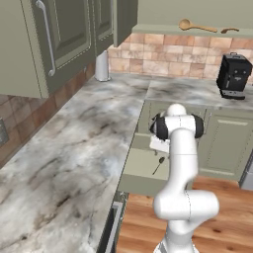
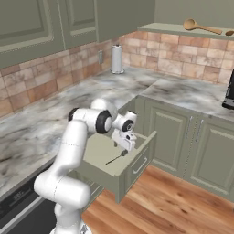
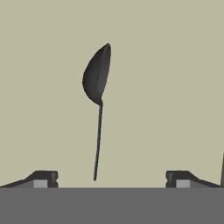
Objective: Organize the utensils by type. Pick up the wooden spoons from the counter and place them in the open cabinet. Then pick up the metallic utensils from the counter and place them in the open drawer.
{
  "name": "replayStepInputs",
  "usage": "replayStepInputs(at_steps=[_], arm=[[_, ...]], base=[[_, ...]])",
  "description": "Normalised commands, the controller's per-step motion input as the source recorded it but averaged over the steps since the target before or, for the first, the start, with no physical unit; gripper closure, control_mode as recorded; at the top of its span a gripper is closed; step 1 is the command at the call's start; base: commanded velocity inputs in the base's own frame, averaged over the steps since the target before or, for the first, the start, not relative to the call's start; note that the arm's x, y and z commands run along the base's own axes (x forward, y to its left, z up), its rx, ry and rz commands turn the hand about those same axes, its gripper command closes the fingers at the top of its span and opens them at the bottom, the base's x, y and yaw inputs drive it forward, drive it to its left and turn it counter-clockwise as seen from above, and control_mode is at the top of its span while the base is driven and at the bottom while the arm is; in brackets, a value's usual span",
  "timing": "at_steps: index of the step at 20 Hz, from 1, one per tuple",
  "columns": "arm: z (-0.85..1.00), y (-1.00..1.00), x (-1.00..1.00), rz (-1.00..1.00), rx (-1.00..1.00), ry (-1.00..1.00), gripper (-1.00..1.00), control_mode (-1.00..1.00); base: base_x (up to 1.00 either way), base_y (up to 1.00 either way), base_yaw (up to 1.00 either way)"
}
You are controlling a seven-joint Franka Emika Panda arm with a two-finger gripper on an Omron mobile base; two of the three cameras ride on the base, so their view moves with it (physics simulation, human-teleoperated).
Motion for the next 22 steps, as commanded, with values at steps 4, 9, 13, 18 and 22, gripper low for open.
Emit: replayStepInputs(at_steps=[4, 9, 13, 18, 22], arm=[[0.72, 0.0, -0.4, 0.12, 0.06, -0.09, -1.0, -1.0], [0.75, 0.01, -0.48, 0.08, 0.02, -0.1, -1.0, -1.0], [0.72, 0.11, -0.57, 0.05, 0.0, -0.02, -1.0, -1.0], [0.62, 0.18, -0.72, 0.06, 0.0, 0.0, -1.0, -1.0], [0.57, 0.24, -0.74, 0.18, 0.0, -0.01, -1.0, -1.0]], base=[[0.0, 0.0, 0.0], [0.0, 0.0, 0.0], [0.0, 0.0, 0.0], [0.0, 0.0, 0.0], [0.0, 0.0, 0.0]])
